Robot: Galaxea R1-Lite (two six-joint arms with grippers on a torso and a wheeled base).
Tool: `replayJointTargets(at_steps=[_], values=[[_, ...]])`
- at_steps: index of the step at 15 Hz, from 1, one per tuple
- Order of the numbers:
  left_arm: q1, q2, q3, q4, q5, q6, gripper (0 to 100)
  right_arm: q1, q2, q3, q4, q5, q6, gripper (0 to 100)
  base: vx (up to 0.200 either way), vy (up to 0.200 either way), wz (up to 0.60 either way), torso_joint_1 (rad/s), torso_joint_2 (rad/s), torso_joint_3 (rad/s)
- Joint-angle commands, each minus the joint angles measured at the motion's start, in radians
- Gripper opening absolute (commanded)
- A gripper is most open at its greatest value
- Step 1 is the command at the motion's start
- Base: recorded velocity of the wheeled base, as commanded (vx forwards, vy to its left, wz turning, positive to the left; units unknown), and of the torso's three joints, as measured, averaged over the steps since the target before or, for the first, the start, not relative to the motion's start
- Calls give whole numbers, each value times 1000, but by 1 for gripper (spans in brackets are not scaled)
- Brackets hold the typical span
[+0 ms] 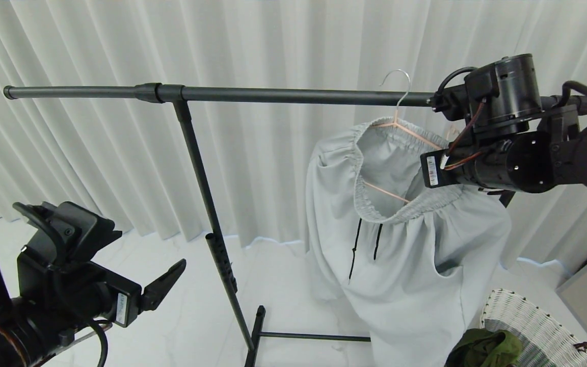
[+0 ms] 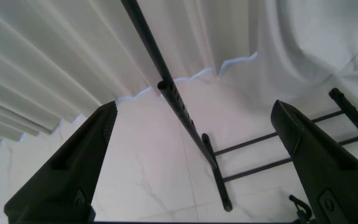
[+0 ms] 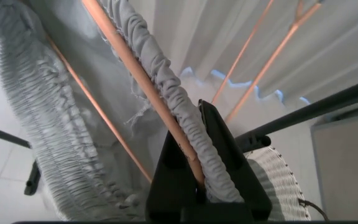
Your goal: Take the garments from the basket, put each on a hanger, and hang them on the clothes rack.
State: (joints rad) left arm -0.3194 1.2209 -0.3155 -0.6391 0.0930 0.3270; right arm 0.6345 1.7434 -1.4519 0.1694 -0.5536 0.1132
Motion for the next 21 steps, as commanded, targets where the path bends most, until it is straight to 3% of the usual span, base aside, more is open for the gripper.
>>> replayJointTargets(at_steps=[1, 21], values=[[-1, -3, 1, -1, 1, 1, 100, -7, 27, -5, -1, -2, 0, 0, 0, 0, 0, 0, 0, 0], [-9, -29, 53, -2, -1, 1, 100, -15, 100, -77, -2, 0, 0, 0, 0, 0, 0, 0, 0, 0]])
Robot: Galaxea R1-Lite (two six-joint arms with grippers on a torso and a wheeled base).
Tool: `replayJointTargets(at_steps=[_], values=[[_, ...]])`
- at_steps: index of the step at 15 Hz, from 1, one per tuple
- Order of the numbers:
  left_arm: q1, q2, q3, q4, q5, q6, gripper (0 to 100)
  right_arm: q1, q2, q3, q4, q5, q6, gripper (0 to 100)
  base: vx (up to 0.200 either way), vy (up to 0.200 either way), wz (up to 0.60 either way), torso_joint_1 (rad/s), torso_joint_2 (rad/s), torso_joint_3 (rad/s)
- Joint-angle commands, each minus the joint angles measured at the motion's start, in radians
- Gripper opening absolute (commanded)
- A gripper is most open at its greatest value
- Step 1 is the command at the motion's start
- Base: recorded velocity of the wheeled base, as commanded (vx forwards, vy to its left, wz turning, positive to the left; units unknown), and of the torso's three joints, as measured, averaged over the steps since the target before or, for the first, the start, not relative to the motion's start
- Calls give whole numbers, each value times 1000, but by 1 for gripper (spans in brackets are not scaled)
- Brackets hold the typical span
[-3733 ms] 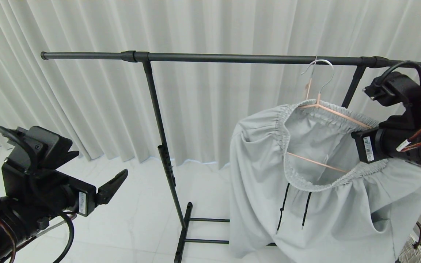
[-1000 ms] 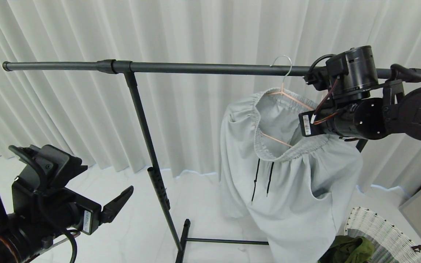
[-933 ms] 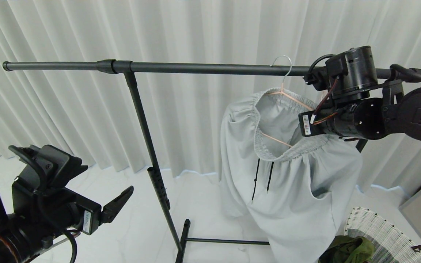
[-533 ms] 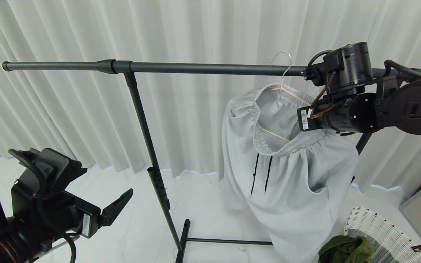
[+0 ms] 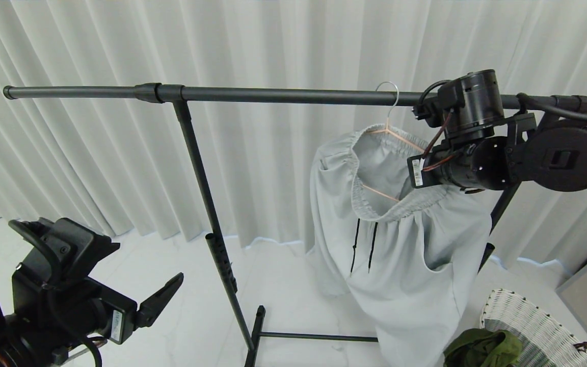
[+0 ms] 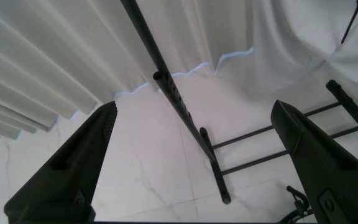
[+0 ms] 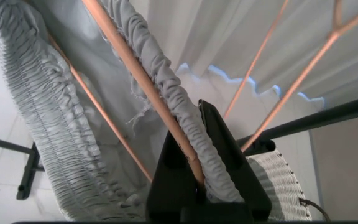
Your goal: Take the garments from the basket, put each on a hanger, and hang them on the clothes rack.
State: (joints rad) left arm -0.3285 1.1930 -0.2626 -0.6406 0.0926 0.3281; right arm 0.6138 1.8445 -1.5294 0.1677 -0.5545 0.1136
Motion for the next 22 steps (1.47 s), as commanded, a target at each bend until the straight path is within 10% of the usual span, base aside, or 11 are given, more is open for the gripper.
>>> replayJointTargets(at_steps=[1, 4, 5, 16, 22], values=[[0, 0, 0, -1, -1, 0, 100, 11, -2, 0, 0, 1, 0, 0, 0, 0, 0, 0, 0, 0], [0, 0, 0, -1, -1, 0, 100, 50, -5, 2, 0, 1, 0, 0, 0, 0, 0, 0, 0, 0], [0, 0, 0, -1, 1, 0, 100, 61, -5, 2, 1, 1, 0, 100, 0, 0, 0, 0, 0, 0], [48, 4, 0, -1, 1, 0, 100, 109, -264, 112, 72, 13, 8, 100, 0, 0, 0, 0, 0, 0], [98, -24, 19, -1, 19, 9, 100, -63, -577, 459, 118, 30, -186, 100, -33, 0, 0, 0, -1, 0]])
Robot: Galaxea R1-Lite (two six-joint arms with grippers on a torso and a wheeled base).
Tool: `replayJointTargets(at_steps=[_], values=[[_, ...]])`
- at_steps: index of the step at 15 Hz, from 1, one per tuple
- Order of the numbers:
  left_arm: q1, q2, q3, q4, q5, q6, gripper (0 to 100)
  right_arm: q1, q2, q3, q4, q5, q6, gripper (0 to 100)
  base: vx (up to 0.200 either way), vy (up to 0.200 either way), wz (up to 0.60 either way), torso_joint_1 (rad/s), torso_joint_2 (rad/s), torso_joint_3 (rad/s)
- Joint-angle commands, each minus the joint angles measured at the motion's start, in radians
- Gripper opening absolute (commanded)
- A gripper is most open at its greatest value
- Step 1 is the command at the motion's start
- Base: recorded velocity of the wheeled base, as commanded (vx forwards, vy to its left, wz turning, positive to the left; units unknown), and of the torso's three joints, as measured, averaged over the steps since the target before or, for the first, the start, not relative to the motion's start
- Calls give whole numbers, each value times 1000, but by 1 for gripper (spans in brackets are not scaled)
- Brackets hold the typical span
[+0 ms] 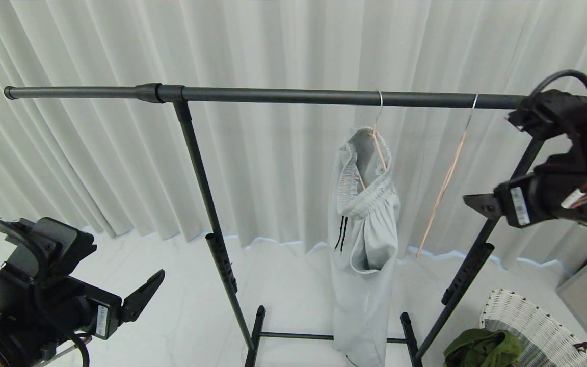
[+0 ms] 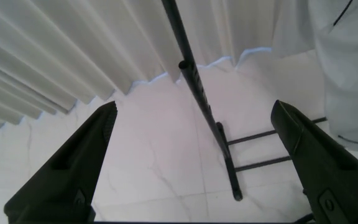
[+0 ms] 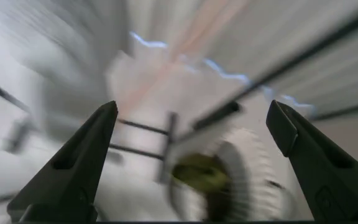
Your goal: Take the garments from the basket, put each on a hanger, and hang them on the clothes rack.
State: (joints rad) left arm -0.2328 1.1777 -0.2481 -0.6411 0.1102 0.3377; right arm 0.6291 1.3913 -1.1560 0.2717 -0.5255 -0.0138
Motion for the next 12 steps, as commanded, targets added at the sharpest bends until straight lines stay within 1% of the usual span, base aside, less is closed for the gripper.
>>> replayJointTargets(at_steps=[1, 2, 3, 4, 5, 7, 9, 12], values=[[4, -15, 9, 0, 2, 0, 100, -109, -140, 108, 9, 1, -86, 100, -200, 0, 0, 7, -2, 2], [4, -44, 38, 0, 3, 3, 100, -186, -179, 197, -49, 1, -133, 100, -200, 0, 0, 12, 2, 2], [4, -84, 66, 1, 19, 4, 100, -223, -204, 268, -114, -1, -153, 100, -200, 0, 0, 7, 2, 2], [3, -102, 82, 1, 28, 6, 100, -244, -218, 306, -151, -1, -167, 100, -200, 0, 0, -7, 2, 7], [4, -141, 112, 1, 45, 6, 100, -304, -256, 404, -236, 1, -221, 100, -200, 0, 0, -12, 7, 2], [4, -171, 115, 4, 51, 9, 100, -370, -278, 492, -327, 12, -261, 100, -200, 0, 0, 5, 2, 0], [4, -174, 105, 3, 51, 15, 100, -405, -278, 529, -394, 24, -262, 100, -200, 0, 0, 2, 7, 5], [4, -174, 76, 3, 49, 15, 100, -431, -279, 547, -417, 24, -261, 100, 0, 0, 0, 0, 0, 0]])
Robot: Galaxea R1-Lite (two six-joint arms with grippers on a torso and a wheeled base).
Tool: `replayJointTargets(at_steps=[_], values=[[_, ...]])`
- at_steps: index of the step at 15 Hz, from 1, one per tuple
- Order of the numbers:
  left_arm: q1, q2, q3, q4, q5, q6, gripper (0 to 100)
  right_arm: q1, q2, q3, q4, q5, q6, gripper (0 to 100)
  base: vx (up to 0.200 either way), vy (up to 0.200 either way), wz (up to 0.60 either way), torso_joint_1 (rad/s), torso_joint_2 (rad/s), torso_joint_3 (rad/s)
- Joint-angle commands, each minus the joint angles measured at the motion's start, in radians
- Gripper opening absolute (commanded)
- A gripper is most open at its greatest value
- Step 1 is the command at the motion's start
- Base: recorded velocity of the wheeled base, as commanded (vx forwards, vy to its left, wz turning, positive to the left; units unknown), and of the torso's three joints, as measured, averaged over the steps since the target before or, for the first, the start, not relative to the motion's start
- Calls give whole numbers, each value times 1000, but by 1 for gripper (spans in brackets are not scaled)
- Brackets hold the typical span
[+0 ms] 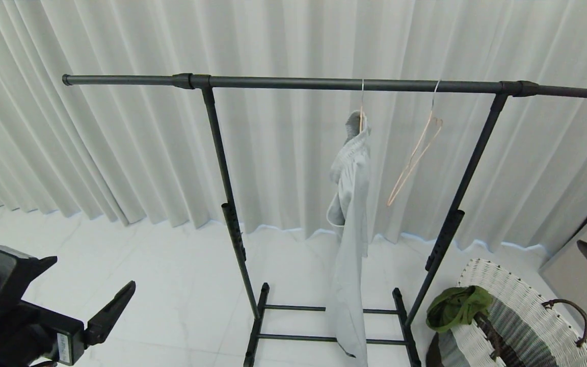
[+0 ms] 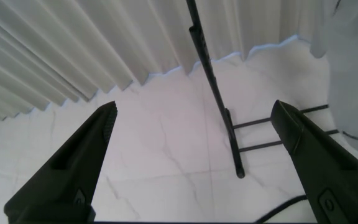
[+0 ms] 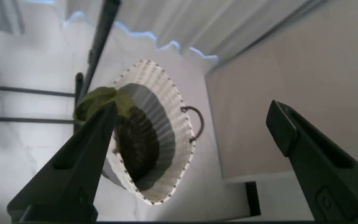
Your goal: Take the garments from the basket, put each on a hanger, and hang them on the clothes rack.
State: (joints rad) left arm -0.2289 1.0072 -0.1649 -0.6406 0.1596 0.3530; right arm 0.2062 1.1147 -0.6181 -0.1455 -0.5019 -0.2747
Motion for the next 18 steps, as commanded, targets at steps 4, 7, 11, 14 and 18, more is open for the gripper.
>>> replayJointTargets(at_steps=[4, 7, 11, 14, 18], values=[[0, 2, -61, 3, 0, 1, 100, -8, -3, 24, -11, 0, 0, 100, 0, 0, 0, -55, 139, 76], [-1, 1, -84, 3, 0, 23, 100, -8, -6, 38, -14, 0, -5, 100, 0, 0, 0, -206, 471, 256], [-1, -1, -93, 3, 0, 34, 100, -8, -3, 63, -12, 0, -17, 100, 0, 0, 0, -220, 508, 289], [-1, 2, -93, 3, 0, 75, 100, -8, 28, 95, -16, 0, -12, 100, 0, 0, 0, -211, 504, 290], [0, 19, -104, 3, 0, 72, 100, -8, 45, 97, -23, 0, -14, 100, 0, 0, 0, -194, 476, 287]])
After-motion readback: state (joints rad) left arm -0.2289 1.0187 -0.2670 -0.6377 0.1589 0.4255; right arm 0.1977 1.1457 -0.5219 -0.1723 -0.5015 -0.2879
